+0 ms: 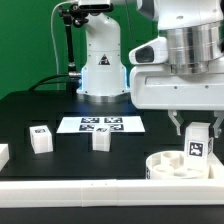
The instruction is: Assemble stool
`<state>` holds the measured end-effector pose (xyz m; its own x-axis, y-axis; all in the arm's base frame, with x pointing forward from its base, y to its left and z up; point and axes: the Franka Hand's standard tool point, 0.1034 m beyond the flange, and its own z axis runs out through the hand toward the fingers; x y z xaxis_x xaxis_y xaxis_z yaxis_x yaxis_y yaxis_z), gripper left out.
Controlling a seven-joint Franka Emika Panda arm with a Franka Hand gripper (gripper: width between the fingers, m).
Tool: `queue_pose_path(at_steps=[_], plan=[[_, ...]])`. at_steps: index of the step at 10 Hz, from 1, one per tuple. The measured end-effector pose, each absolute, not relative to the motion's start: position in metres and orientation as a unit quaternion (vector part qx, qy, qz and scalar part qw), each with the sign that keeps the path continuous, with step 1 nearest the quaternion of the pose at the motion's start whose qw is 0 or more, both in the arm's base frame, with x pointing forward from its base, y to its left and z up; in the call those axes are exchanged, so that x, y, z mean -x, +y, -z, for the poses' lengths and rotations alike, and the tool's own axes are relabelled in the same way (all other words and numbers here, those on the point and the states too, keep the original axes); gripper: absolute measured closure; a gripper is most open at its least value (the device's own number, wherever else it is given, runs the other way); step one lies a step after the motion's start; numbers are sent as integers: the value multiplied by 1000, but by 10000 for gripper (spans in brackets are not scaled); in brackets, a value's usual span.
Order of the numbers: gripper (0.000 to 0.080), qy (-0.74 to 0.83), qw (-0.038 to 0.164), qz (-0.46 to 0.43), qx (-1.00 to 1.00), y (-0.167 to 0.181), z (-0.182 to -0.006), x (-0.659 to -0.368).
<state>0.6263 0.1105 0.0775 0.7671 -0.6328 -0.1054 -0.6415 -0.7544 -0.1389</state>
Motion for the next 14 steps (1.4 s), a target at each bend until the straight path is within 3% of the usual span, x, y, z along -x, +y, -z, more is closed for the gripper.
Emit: queue_pose_path(at_steps=[7, 8, 9, 10, 14], plan=[[459, 536, 100, -44, 837, 113, -78, -629], [381, 536, 100, -44, 837, 114, -78, -629], [381, 533, 101, -44, 839, 114, -77, -629], [204, 532, 101, -44, 840, 115, -77, -629], [152, 489, 100, -47, 865, 121, -87, -631]])
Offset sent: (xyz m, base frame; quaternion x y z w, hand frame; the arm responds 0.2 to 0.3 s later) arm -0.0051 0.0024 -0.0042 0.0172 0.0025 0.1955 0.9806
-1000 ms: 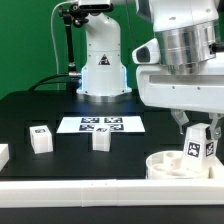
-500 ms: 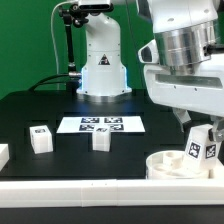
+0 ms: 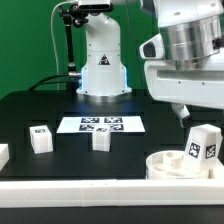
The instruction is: Assemble stool
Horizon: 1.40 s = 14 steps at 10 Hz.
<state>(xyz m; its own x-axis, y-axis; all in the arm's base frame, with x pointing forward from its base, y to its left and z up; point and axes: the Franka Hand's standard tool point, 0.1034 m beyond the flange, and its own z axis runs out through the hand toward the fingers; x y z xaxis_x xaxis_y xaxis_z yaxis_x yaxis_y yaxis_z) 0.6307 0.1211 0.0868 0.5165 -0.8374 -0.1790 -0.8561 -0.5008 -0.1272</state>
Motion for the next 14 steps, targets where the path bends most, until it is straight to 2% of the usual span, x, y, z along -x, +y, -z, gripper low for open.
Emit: queue_pose_path(at_steps=[1, 6, 8, 10, 14], plan=[[151, 470, 102, -48, 875, 122, -95, -634], [151, 296, 110, -27, 948, 121, -94, -634], [151, 156, 86, -4, 984, 122, -95, -635], [151, 61, 77, 8, 995, 121, -97, -638], [151, -60, 75, 16, 995, 119, -96, -638]])
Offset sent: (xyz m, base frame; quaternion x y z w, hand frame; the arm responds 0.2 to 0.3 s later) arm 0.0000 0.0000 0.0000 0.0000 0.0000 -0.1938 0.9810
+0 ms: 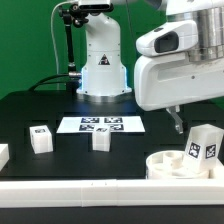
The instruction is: Assemble stool
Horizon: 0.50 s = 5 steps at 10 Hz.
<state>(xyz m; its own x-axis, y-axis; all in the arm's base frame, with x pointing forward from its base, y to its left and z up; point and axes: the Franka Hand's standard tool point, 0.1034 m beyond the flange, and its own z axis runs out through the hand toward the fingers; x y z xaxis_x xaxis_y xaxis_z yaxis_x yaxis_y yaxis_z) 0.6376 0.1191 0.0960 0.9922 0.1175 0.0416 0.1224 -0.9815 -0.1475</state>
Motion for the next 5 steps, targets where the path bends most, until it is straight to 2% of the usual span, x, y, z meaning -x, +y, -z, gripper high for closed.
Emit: queue_pose_path(at_steps=[3, 5], plan=[[151, -210, 65, 38, 975, 115, -95, -640], [151, -301, 49, 49, 951, 113, -94, -641]])
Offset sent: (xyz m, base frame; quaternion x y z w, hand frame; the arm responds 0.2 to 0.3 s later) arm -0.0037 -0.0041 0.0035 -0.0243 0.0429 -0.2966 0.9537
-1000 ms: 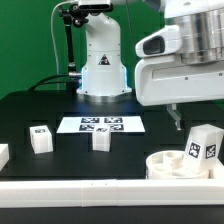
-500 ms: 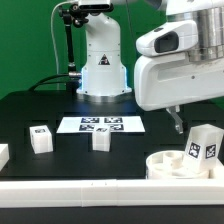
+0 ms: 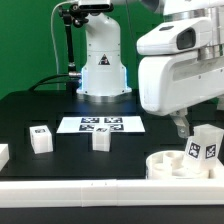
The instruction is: Assemble stool
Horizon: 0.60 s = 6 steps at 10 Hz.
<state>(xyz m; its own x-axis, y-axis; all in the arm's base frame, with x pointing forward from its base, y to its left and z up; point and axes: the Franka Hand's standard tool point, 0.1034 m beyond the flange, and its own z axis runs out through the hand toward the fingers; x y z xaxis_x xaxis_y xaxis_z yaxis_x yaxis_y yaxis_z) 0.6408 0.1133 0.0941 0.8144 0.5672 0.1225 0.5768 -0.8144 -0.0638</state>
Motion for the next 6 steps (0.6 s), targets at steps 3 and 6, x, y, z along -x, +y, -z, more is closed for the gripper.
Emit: queue_pose_path(at_steps=[3, 6], plan=[[151, -399, 34, 51, 915, 112, -94, -641], [151, -477, 28, 53, 877, 109, -93, -641]])
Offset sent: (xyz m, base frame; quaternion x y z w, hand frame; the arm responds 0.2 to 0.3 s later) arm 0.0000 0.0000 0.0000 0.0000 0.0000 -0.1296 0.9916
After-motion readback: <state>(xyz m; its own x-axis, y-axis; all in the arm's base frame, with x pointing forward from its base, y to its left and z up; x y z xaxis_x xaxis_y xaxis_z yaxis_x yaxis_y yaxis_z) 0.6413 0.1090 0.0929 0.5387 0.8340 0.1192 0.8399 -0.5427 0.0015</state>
